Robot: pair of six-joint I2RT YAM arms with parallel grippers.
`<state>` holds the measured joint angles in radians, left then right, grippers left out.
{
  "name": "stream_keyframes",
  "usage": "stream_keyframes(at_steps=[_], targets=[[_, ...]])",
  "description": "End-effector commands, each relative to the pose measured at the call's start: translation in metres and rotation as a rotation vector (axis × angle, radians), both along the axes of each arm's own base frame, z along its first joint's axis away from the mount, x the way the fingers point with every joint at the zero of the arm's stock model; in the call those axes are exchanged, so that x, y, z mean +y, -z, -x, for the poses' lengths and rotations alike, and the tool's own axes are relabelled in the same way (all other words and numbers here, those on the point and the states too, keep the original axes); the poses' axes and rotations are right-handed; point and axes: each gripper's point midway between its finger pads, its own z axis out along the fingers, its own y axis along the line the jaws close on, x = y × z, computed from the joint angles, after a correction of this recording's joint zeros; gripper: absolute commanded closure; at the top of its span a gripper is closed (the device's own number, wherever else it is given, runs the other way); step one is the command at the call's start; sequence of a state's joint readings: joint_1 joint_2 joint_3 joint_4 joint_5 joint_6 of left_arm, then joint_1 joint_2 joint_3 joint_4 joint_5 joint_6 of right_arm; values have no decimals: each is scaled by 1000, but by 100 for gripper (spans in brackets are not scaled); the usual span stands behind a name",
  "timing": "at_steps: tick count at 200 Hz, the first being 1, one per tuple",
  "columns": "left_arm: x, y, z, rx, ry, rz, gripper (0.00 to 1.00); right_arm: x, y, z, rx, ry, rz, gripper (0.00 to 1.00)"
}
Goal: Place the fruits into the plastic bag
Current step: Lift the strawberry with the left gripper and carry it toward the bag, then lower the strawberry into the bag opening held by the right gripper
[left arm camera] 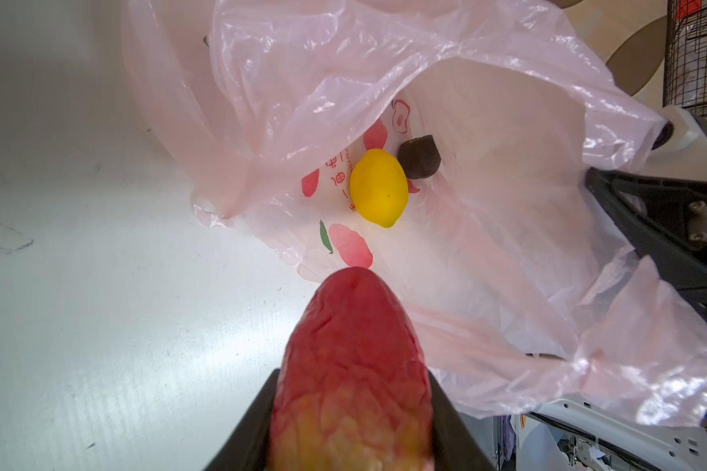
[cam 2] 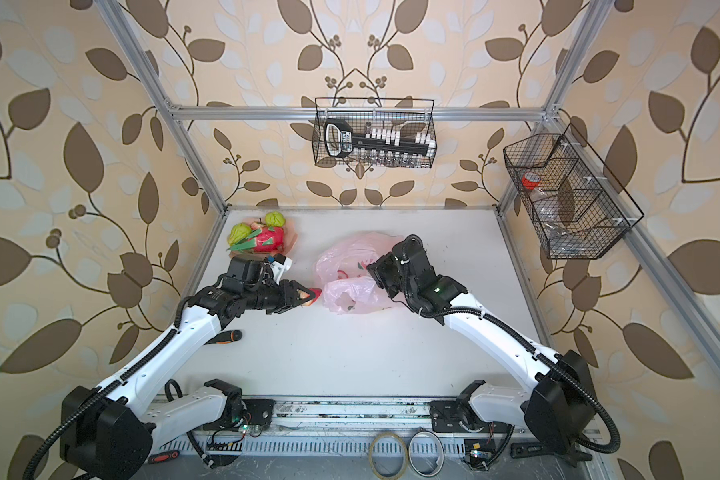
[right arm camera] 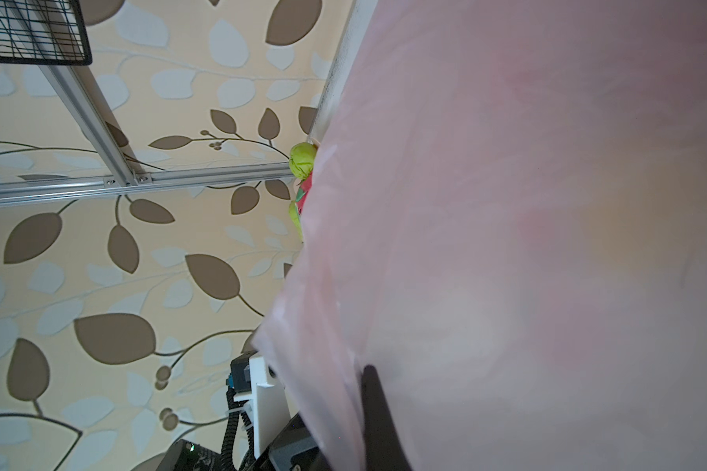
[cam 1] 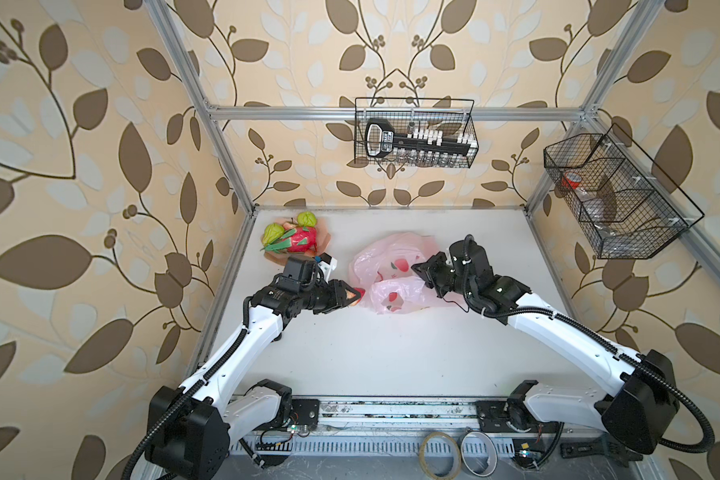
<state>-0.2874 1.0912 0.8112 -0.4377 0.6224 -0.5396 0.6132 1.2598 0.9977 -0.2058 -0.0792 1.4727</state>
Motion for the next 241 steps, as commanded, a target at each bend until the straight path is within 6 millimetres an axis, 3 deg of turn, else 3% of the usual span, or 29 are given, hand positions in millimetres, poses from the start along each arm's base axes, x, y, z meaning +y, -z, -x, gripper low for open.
stream_keyframes(at_steps=[1,120,241], targets=[[-5,-9,-13,-46,-25,25,69,4,-5,-1,1,2,-18,100],[-55,4,-34,-76,46,-58,69,5,-7,1,-6,5,-22,100],[-107,35,-14,-288,339,-343,70,5,-5,3,-2,7,-27,100]])
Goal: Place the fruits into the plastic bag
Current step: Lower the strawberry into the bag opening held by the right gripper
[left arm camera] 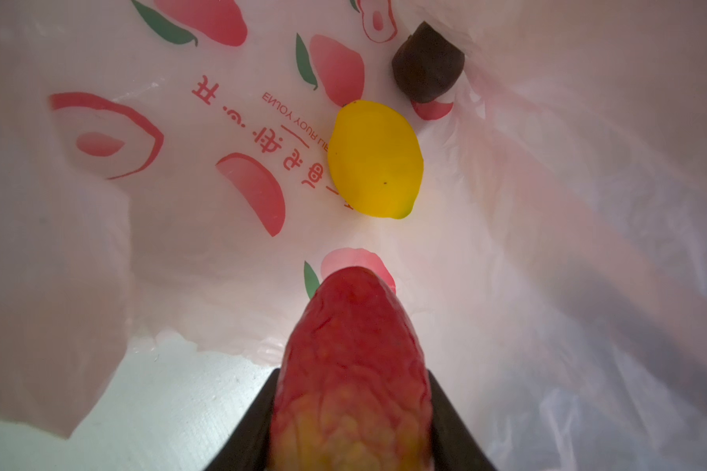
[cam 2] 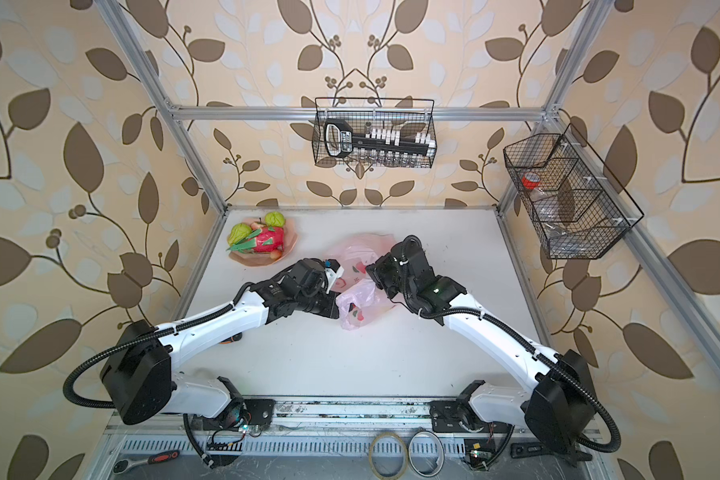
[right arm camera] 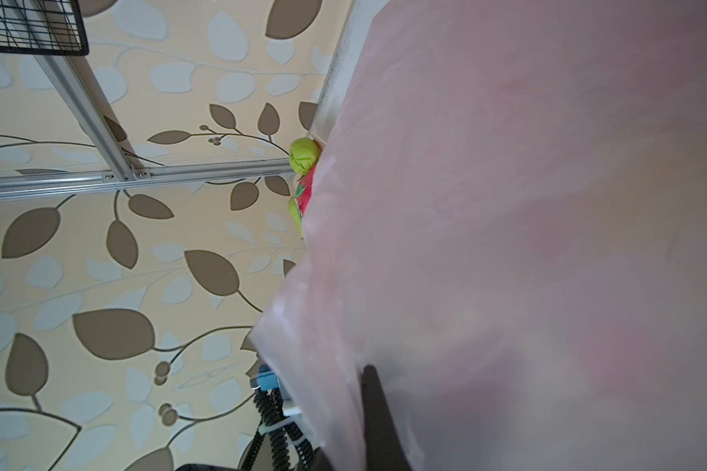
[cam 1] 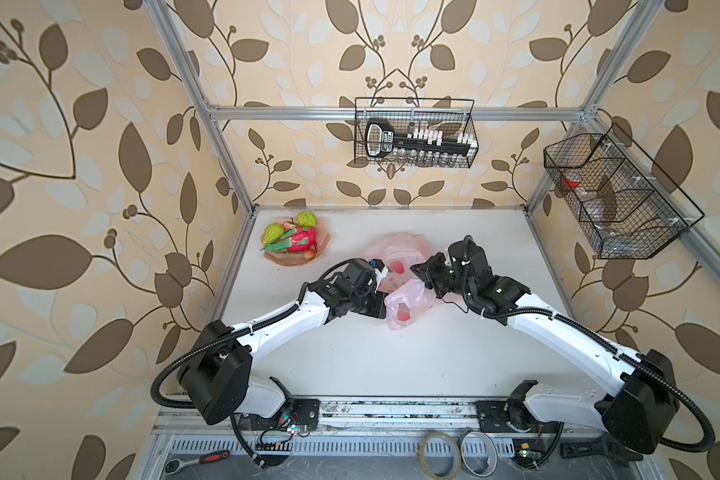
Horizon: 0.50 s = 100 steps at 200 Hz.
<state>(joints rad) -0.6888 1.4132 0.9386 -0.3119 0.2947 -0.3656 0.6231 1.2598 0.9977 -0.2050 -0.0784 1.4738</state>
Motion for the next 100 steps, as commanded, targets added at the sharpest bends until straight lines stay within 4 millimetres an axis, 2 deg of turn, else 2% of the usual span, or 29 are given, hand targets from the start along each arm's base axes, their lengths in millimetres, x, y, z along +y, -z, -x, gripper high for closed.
stream_keyframes(at_steps=[1,6,52,100], targets=[[-10,-16,-12,-115,63,-28,70,2,-5,1,-2,15,-26,100],[-13,-6,-13,-99,75,-48,69,2,-5,1,0,17,-27,100],[-33,14,-22,-60,151,-74,69,2,-6,1,-3,20,-32,100],[-56,32,-44,-20,187,-93,67,0,-7,2,-6,27,-33,100]])
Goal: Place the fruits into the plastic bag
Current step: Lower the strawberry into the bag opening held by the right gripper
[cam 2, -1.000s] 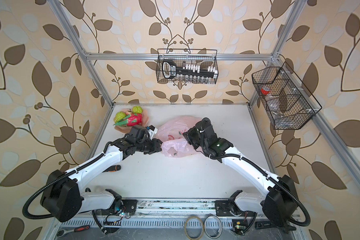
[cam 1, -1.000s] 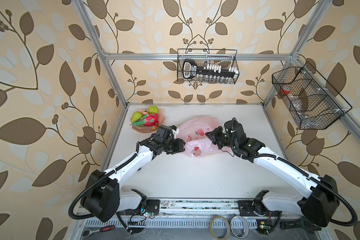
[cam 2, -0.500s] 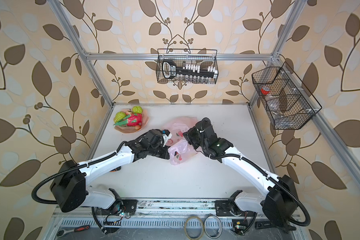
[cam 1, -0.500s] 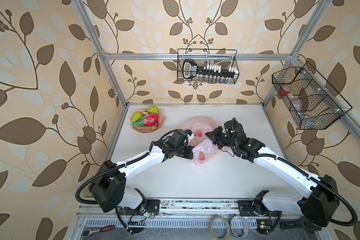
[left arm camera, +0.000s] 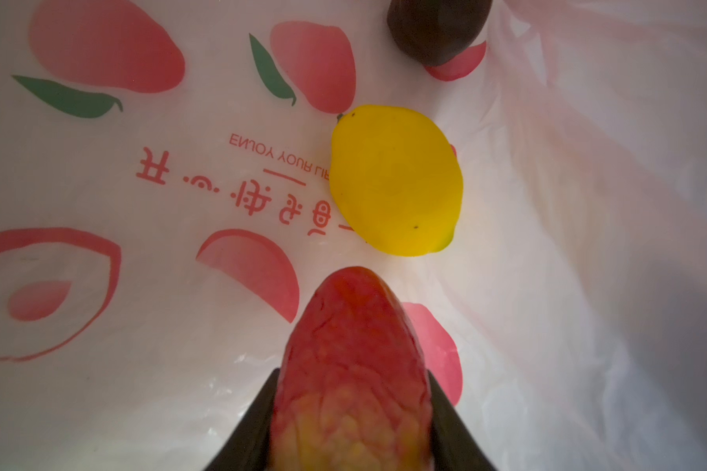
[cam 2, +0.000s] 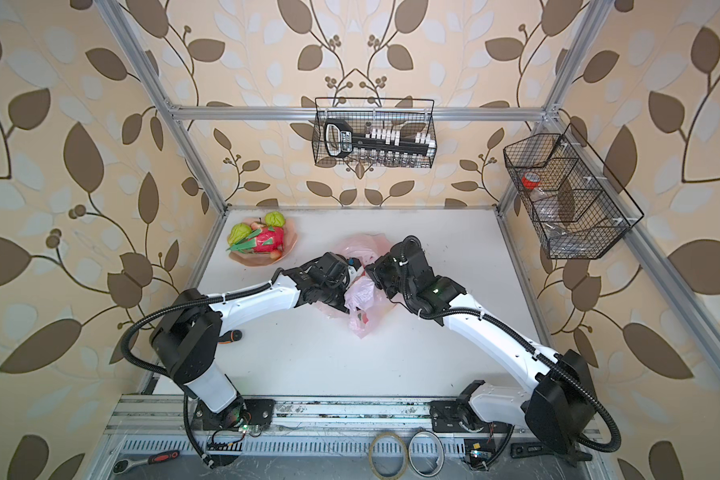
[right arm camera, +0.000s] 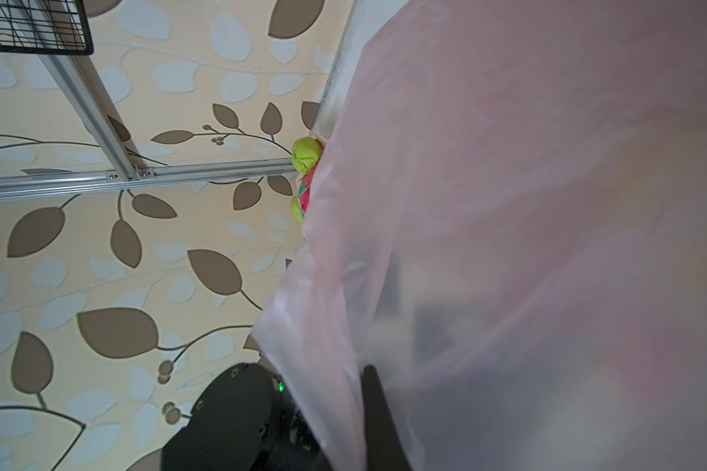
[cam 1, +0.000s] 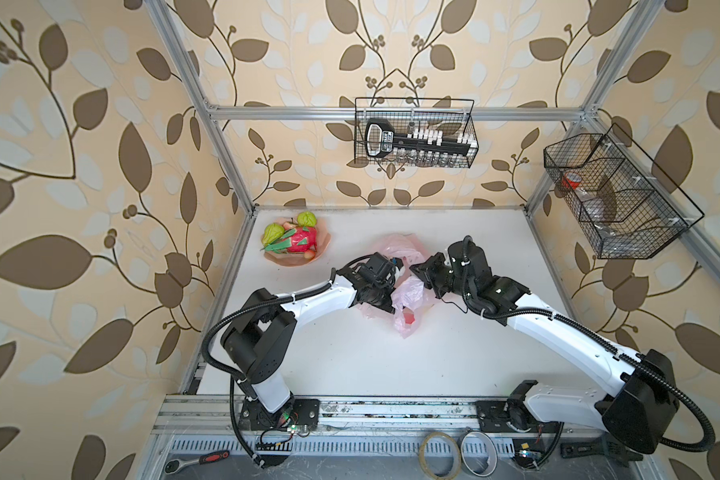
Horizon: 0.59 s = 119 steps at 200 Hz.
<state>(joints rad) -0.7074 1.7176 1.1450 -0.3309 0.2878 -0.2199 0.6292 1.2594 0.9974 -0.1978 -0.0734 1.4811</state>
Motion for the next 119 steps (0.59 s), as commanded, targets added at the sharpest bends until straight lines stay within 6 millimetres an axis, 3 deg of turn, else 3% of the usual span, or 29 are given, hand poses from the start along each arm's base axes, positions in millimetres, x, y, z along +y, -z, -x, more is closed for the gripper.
stream_keyframes(at_steps=[1,18,57,78,119], targets=[[-19,-8,-10,-15,62,24,67,-2,-6,2,-2,26,-27,100],[-24,-1,-18,-12,65,7,65,-2,-6,2,-3,28,-27,100],[-35,1,-38,-31,81,-18,44,-5,-3,4,6,42,-26,100],[-37,5,-47,-23,81,-16,38,-6,0,5,15,57,-50,100],[-54,-10,-47,-9,122,72,24,-10,1,5,14,73,-53,100]])
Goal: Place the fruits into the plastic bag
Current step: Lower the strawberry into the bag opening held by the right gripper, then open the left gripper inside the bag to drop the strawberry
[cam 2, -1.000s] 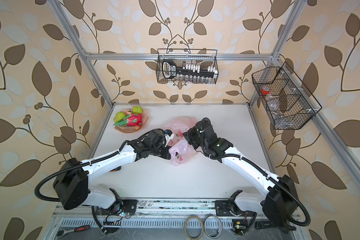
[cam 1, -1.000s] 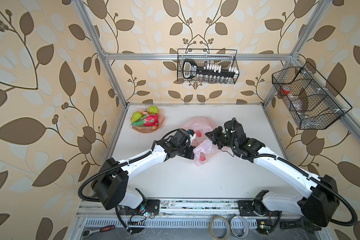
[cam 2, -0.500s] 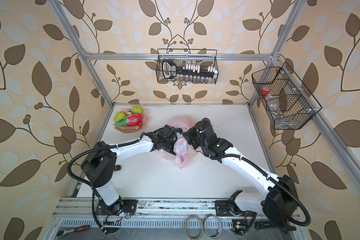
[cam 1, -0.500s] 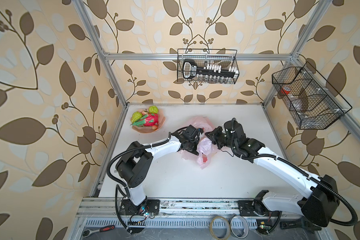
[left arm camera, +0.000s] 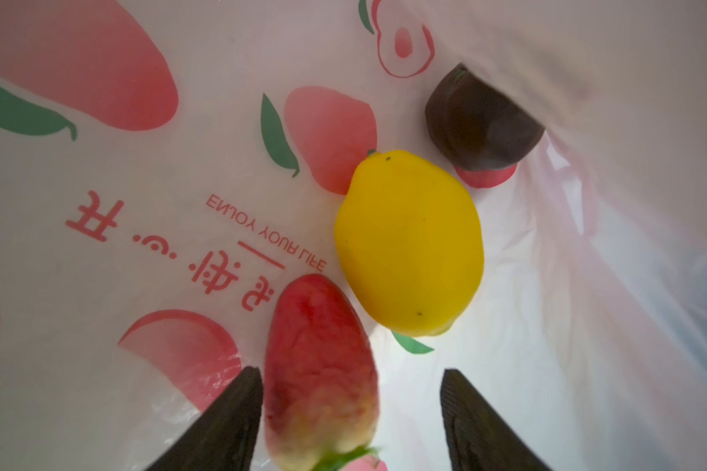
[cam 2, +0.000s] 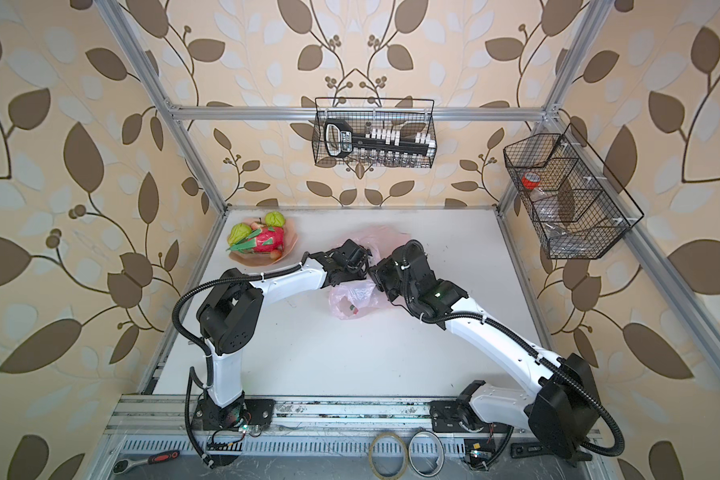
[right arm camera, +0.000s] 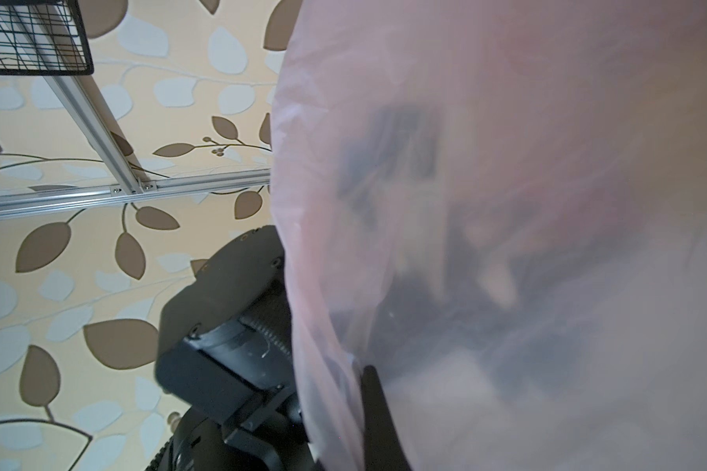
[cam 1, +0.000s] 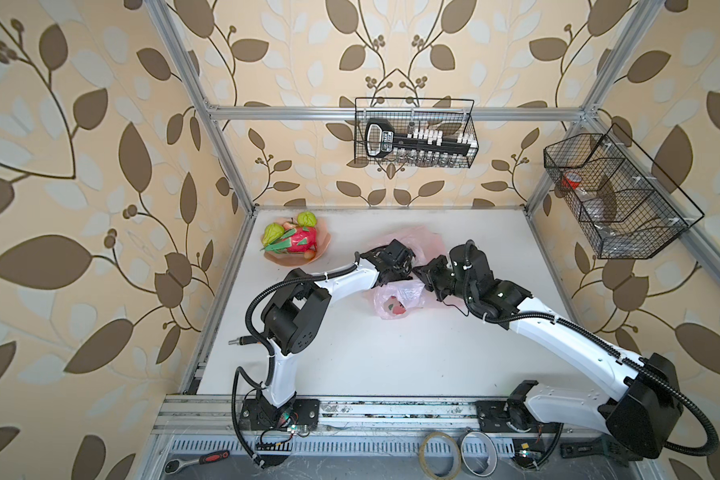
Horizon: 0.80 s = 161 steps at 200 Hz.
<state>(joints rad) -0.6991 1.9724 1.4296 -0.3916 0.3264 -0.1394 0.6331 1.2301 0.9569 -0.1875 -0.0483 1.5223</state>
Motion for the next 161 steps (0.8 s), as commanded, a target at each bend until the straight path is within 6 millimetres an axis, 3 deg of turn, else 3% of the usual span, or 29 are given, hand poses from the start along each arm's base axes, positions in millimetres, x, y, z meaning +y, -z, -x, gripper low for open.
stream_keyframes(at_steps=[1,25,64,81,123,161], targets=[[-13,-24,-3,-3,45,86,23,-3,-5,0,-4,35,-38,100],[-6,-35,-11,34,-19,149,16,-6,-7,-1,-8,43,-38,100],[22,-65,-25,55,-127,242,11,-10,-6,-2,-10,55,-38,100],[30,-75,-23,61,-126,262,10,-10,-6,-3,-10,58,-38,100],[49,-76,-13,96,-106,246,10,-11,-5,-4,-9,67,-38,100],[54,-83,4,107,-35,241,10,-12,-4,-5,-11,79,-40,100]])
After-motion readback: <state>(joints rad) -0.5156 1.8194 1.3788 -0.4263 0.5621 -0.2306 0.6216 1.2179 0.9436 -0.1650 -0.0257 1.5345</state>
